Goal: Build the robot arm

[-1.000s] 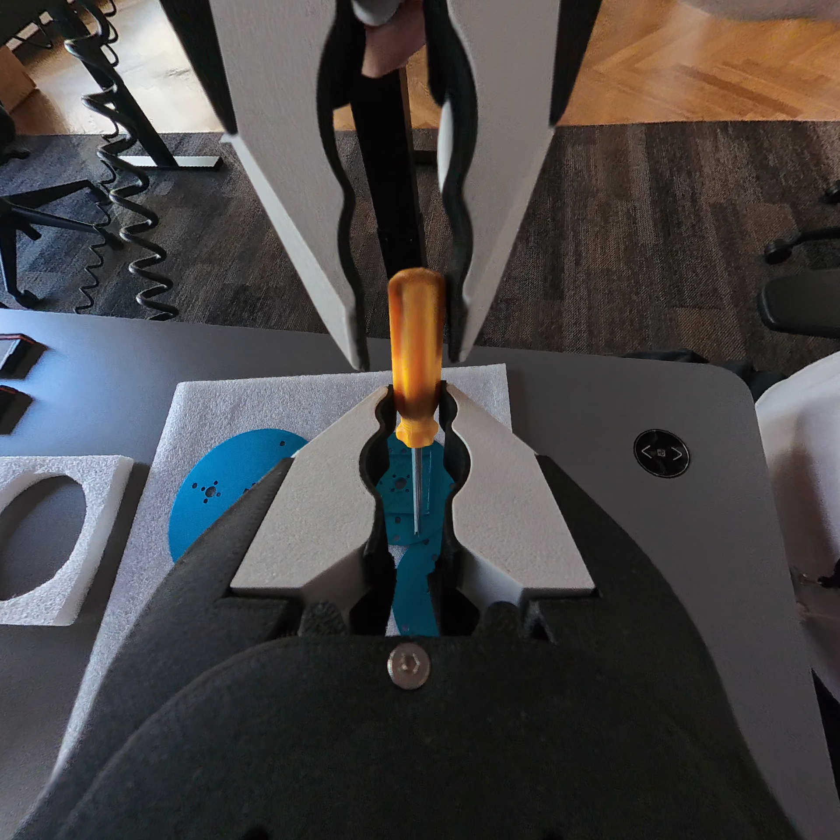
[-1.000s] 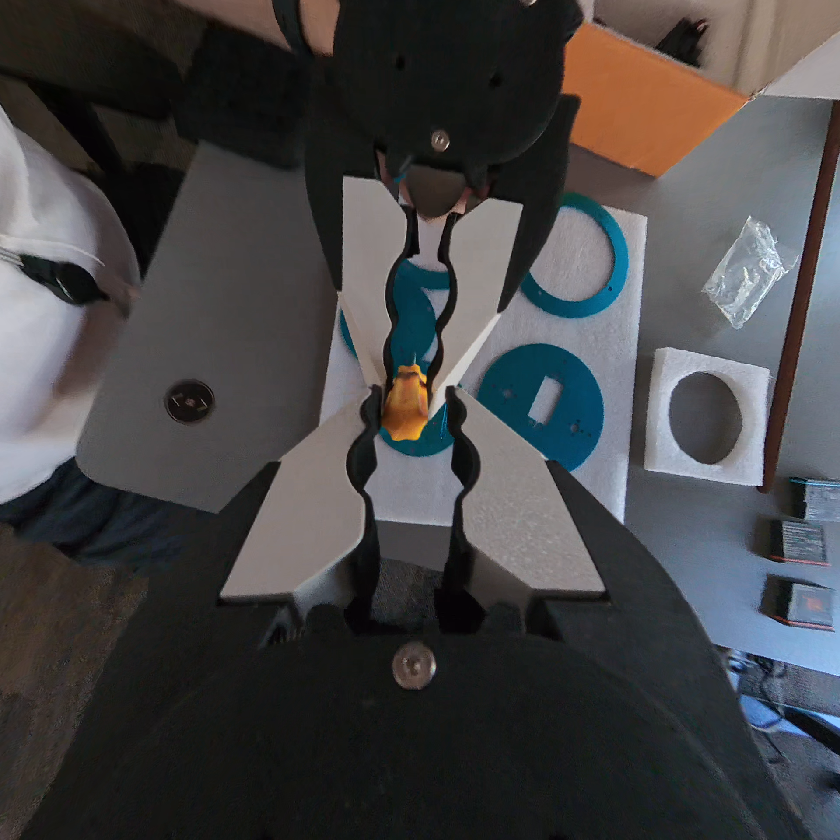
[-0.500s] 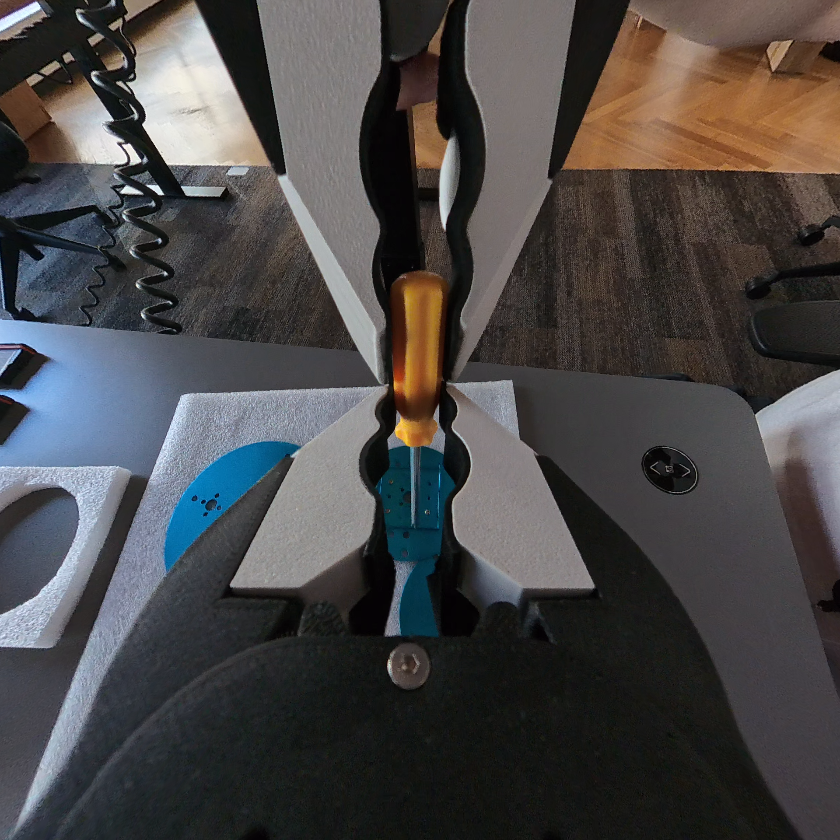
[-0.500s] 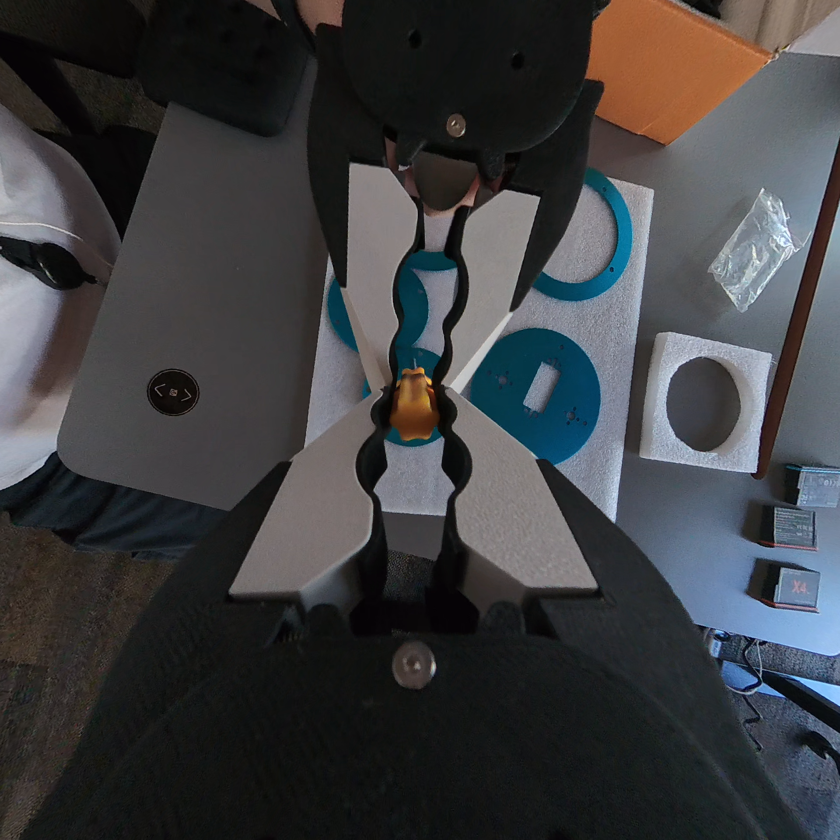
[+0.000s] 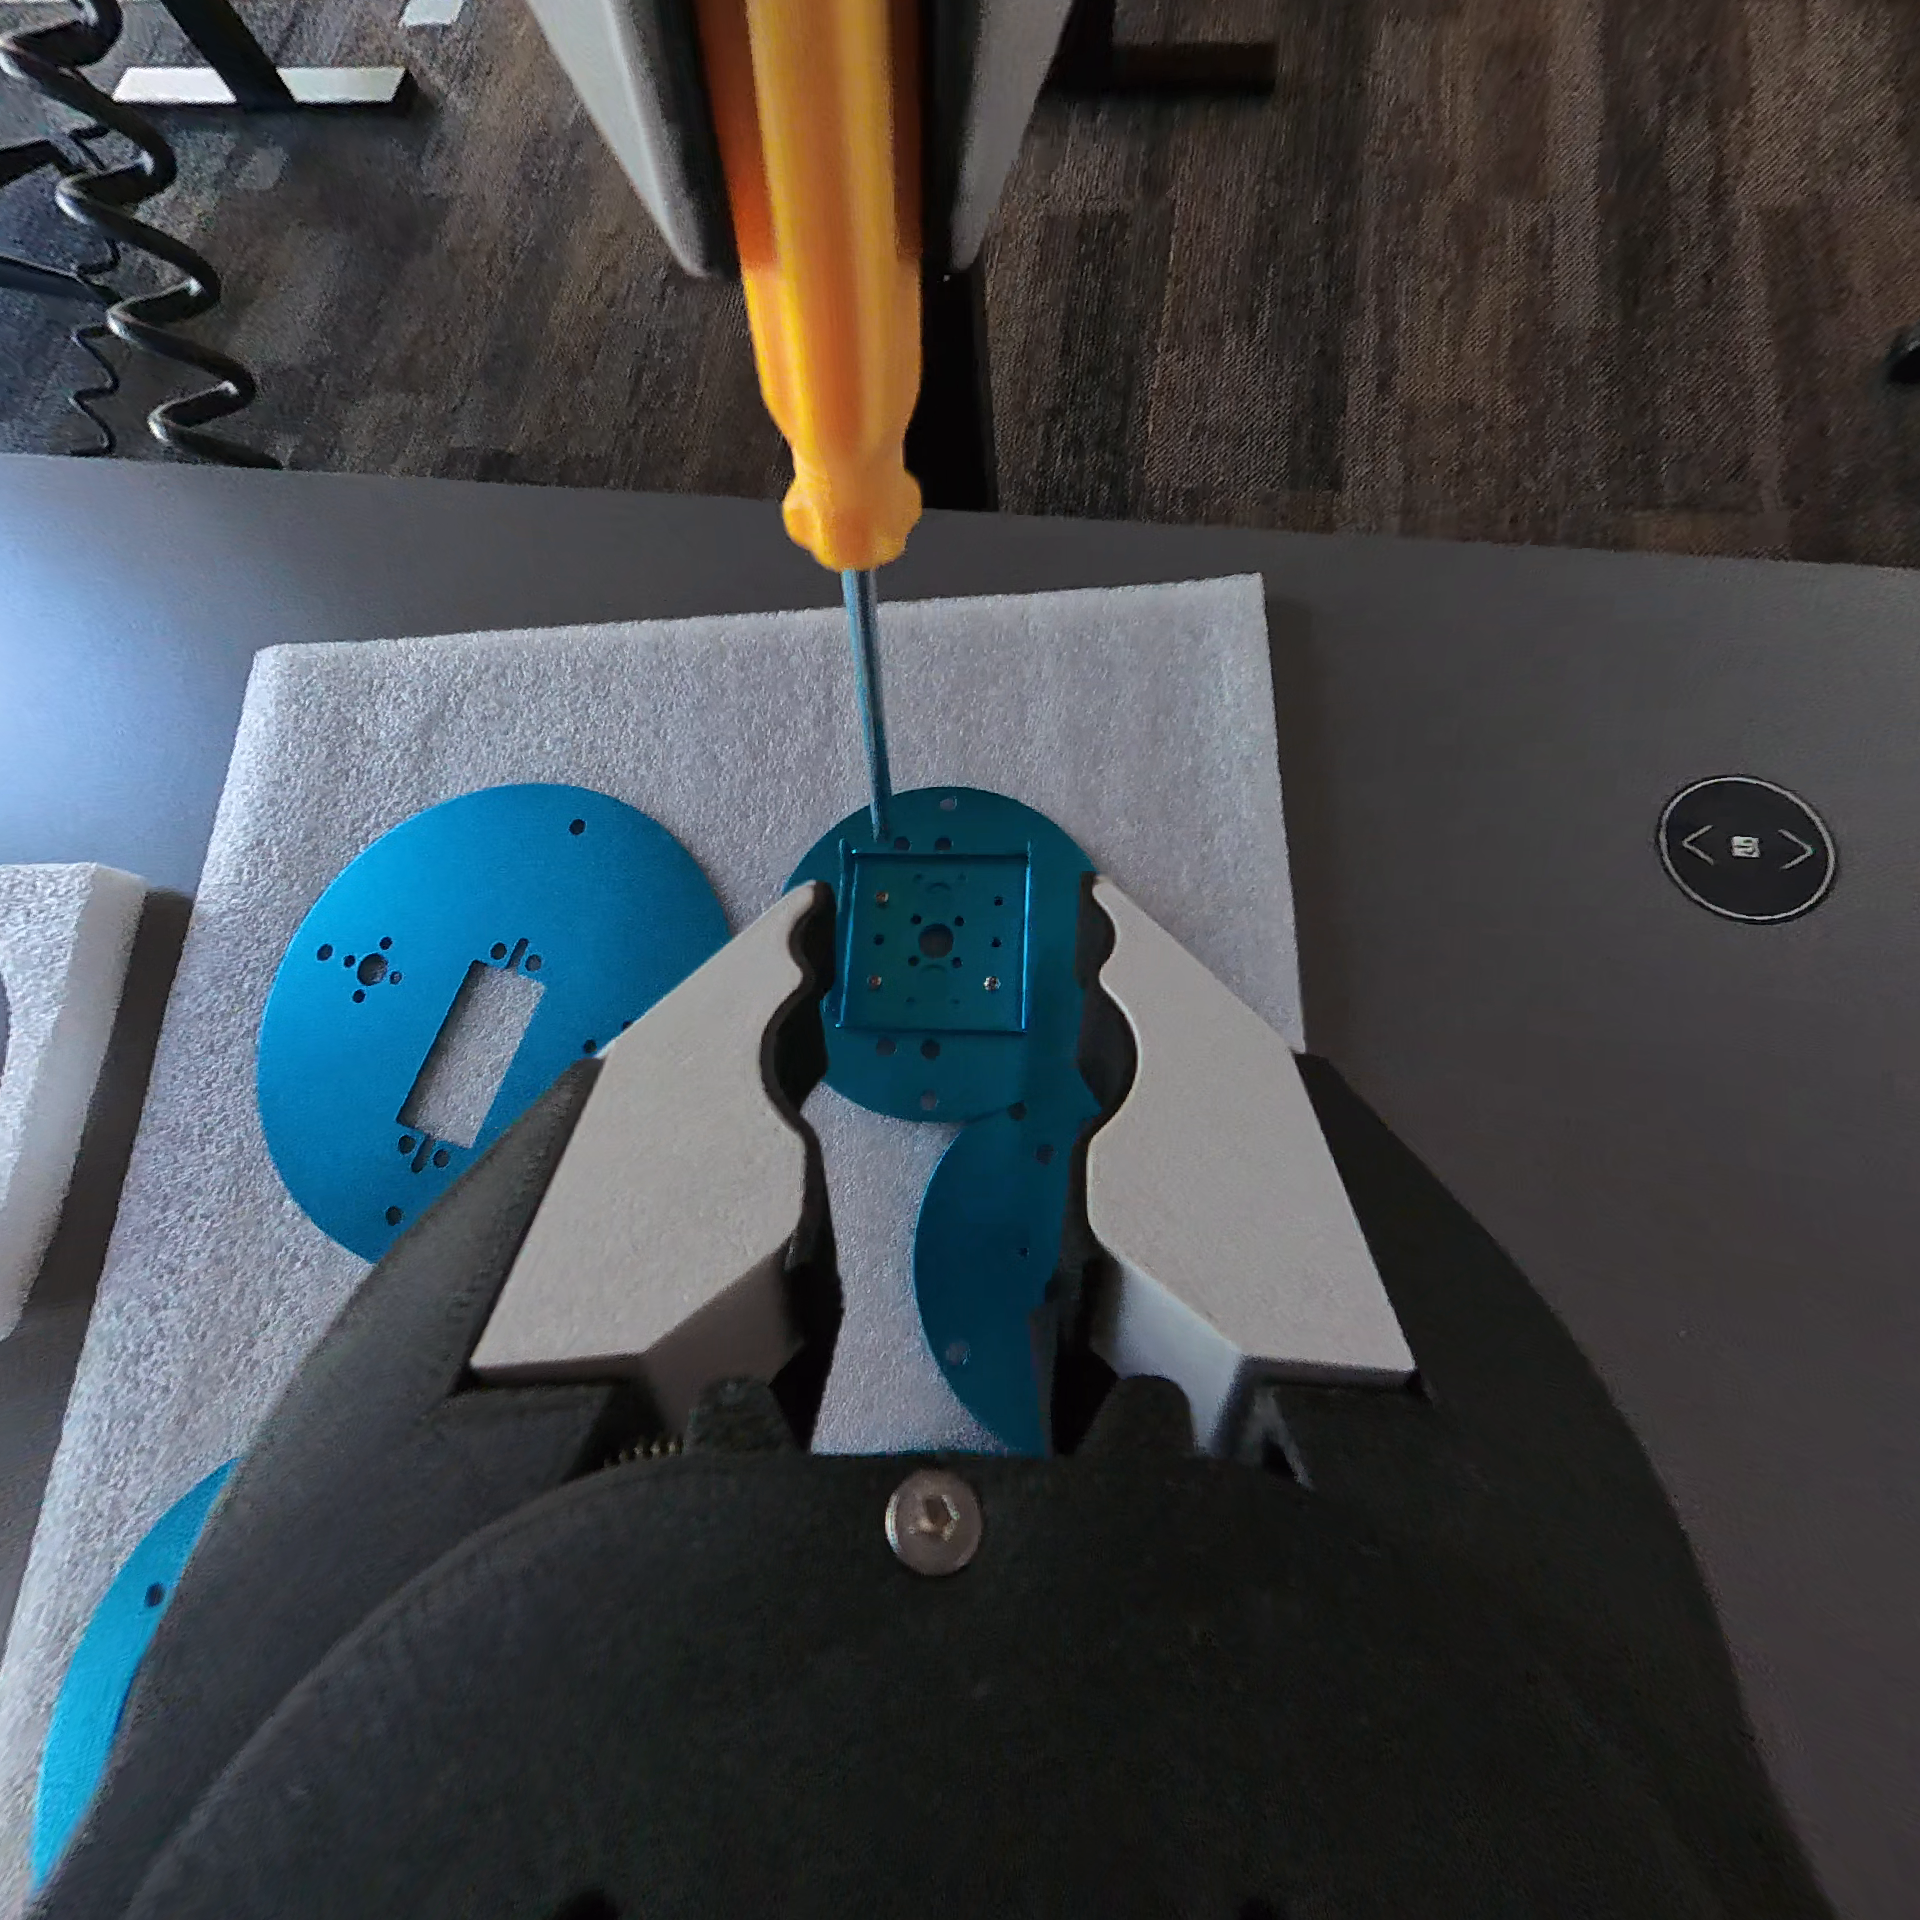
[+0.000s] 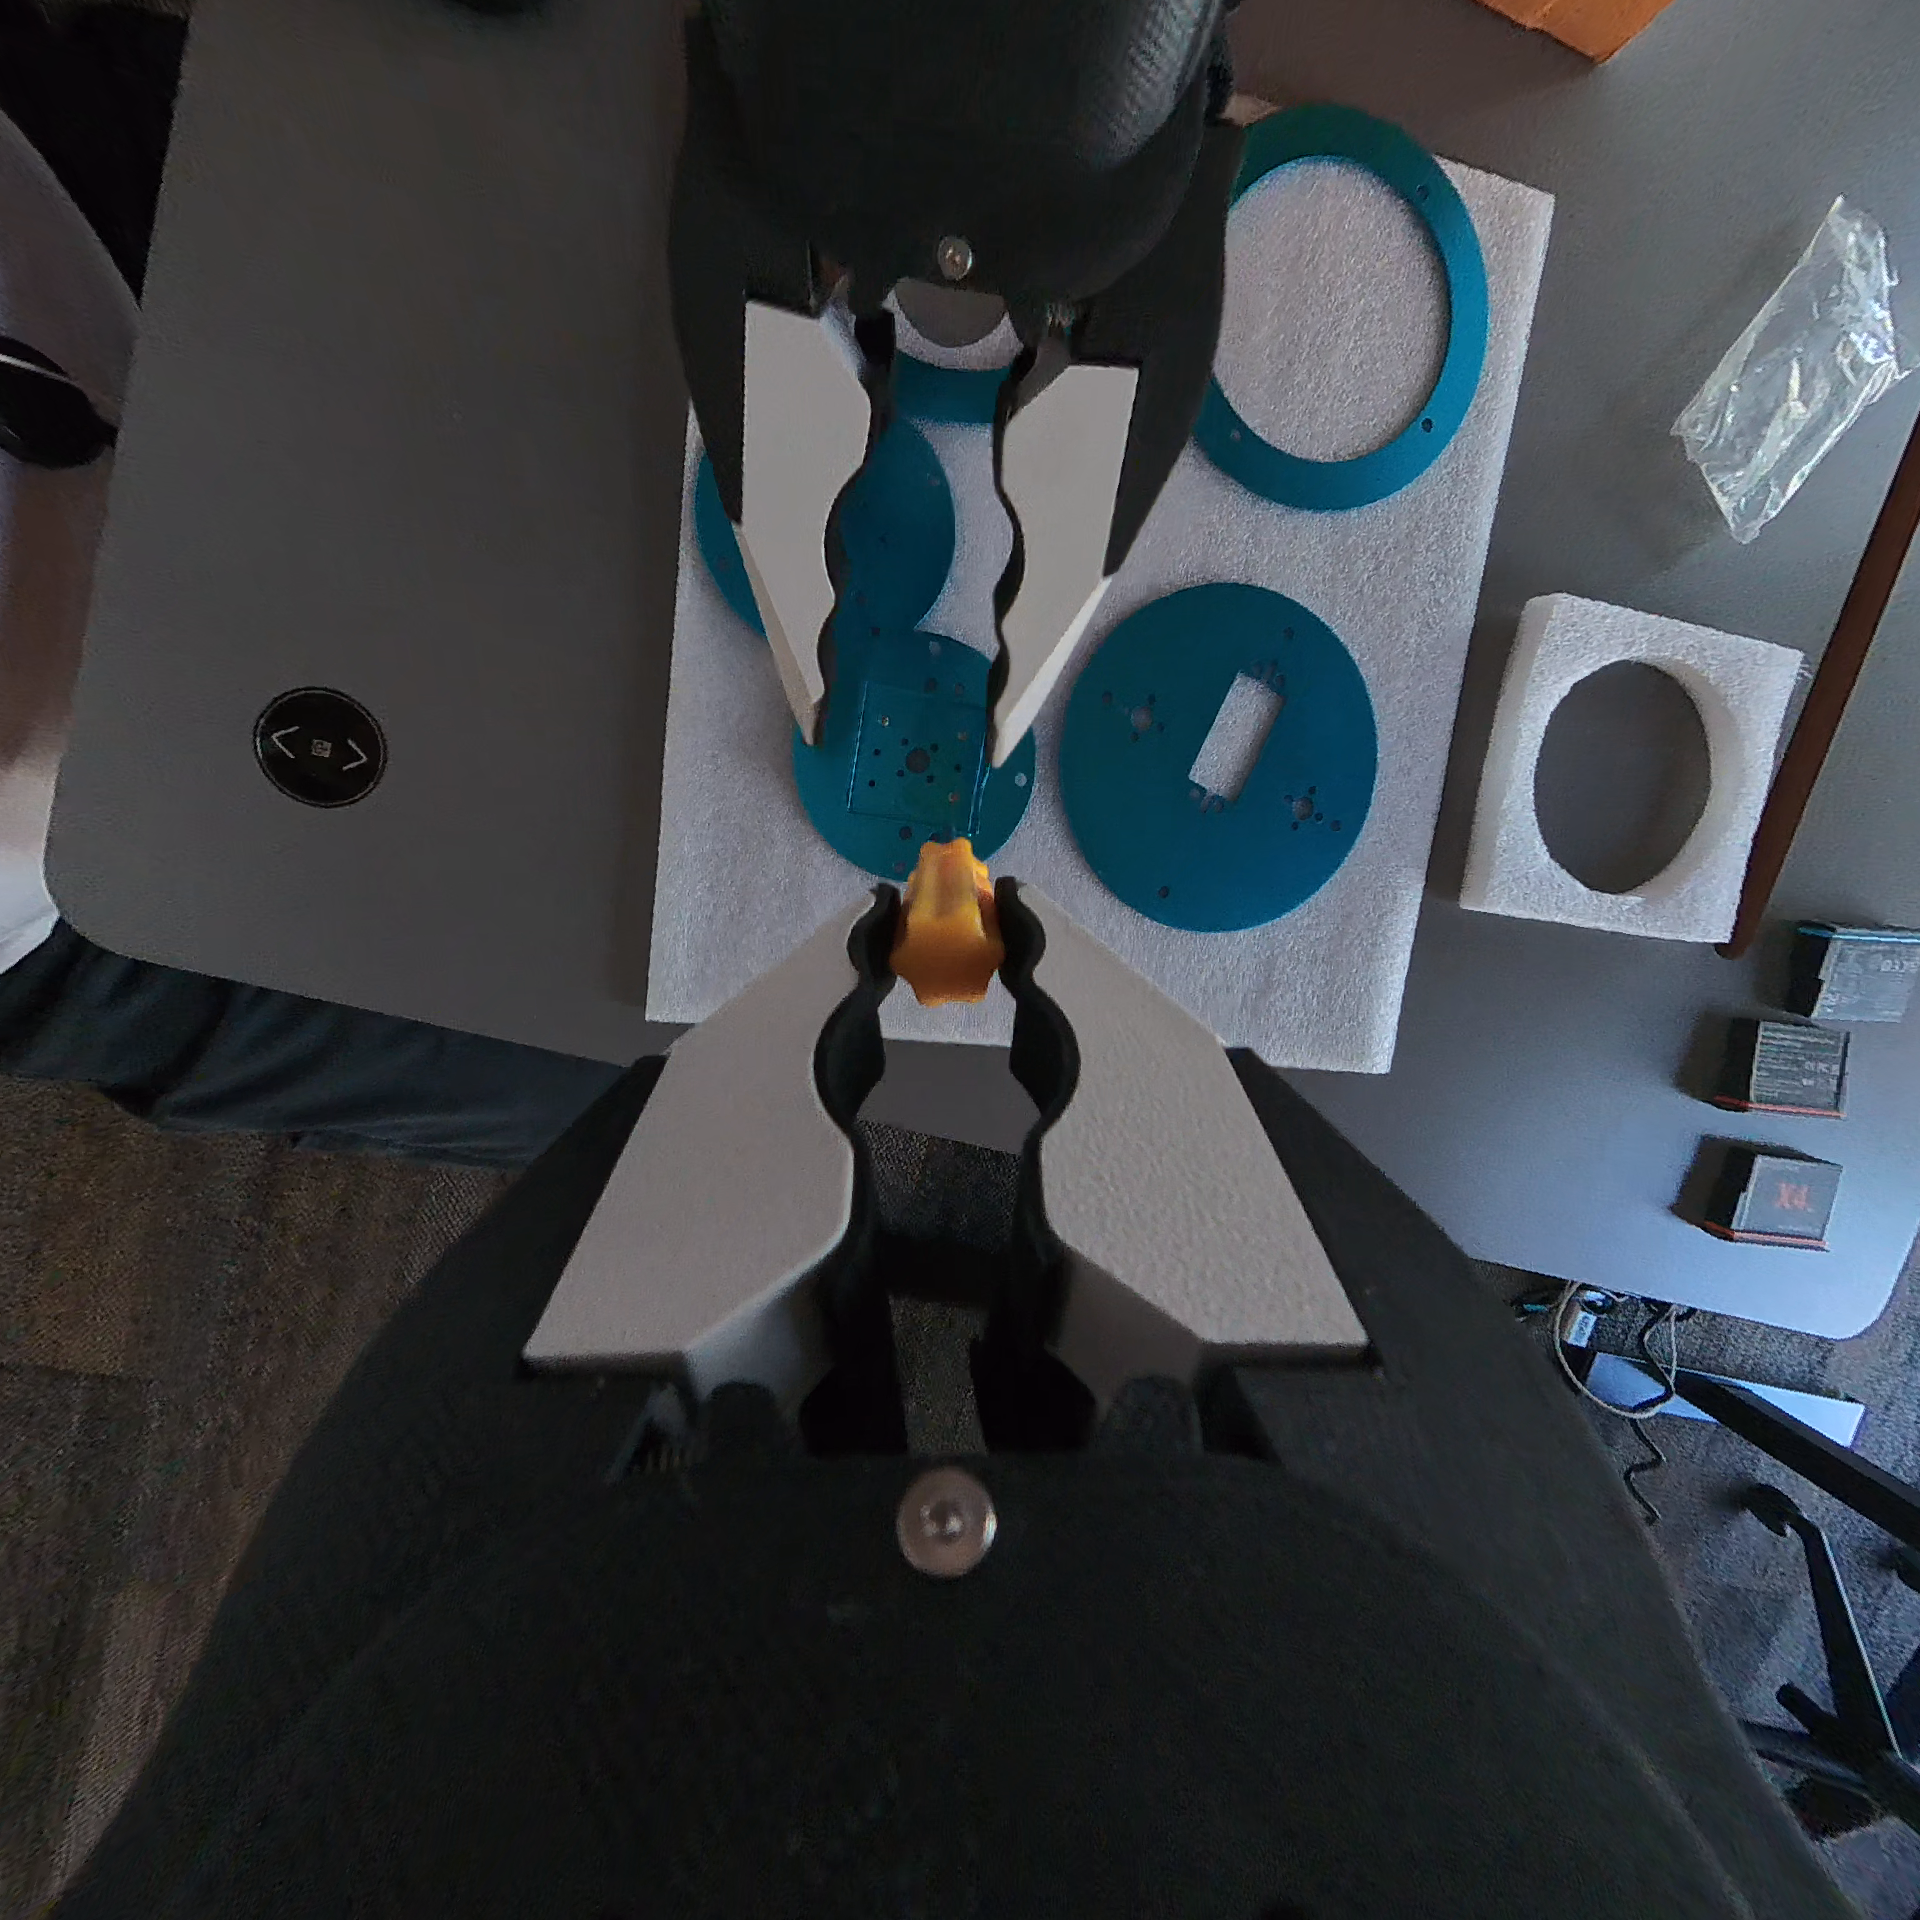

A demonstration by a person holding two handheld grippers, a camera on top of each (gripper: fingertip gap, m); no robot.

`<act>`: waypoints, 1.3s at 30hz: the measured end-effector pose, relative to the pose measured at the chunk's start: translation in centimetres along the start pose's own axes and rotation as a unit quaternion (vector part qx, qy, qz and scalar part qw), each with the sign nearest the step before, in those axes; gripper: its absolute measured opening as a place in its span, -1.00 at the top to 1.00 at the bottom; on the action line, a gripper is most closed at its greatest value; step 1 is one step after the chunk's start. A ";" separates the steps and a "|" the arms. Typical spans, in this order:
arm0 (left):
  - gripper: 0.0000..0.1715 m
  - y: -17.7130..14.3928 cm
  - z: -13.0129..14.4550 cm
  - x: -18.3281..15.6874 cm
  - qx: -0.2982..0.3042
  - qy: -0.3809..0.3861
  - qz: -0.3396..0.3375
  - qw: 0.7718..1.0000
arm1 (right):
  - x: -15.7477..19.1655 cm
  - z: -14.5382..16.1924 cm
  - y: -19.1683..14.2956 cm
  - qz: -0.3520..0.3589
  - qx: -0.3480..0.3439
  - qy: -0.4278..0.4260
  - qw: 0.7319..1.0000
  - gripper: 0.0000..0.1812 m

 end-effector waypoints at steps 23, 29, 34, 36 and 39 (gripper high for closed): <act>0.06 -0.7 2.3 1.2 0.037 -0.068 0.012 0.997 | -0.4 0.1 -0.5 -0.003 -0.008 -0.007 1.000 0.81; 0.03 -0.8 5.5 0.2 0.100 -0.092 -0.029 0.990 | -0.4 0.8 -1.1 0.006 -0.014 -0.003 1.000 0.80; 0.17 -1.0 5.8 -1.4 0.110 -0.083 -0.071 0.988 | -0.4 0.6 -1.3 0.013 -0.019 -0.006 1.000 0.81; 0.22 -1.2 5.8 -1.7 0.107 -0.070 -0.079 0.989 | -0.5 0.7 -1.4 0.015 -0.019 -0.007 1.000 0.81; 0.32 -1.7 6.2 -2.0 0.115 -0.080 -0.070 0.988 | -0.6 0.9 -1.6 0.017 -0.018 -0.004 1.000 0.80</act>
Point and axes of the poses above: each gripper's, where its closed fingertips meet, y out along the fingers, z out of its underside, x = y × z across the jaws, the point moved 1 cm from there along -y, back along the fingers, and after that the axes turned 12 degrees about -y, right-handed, at the moved point
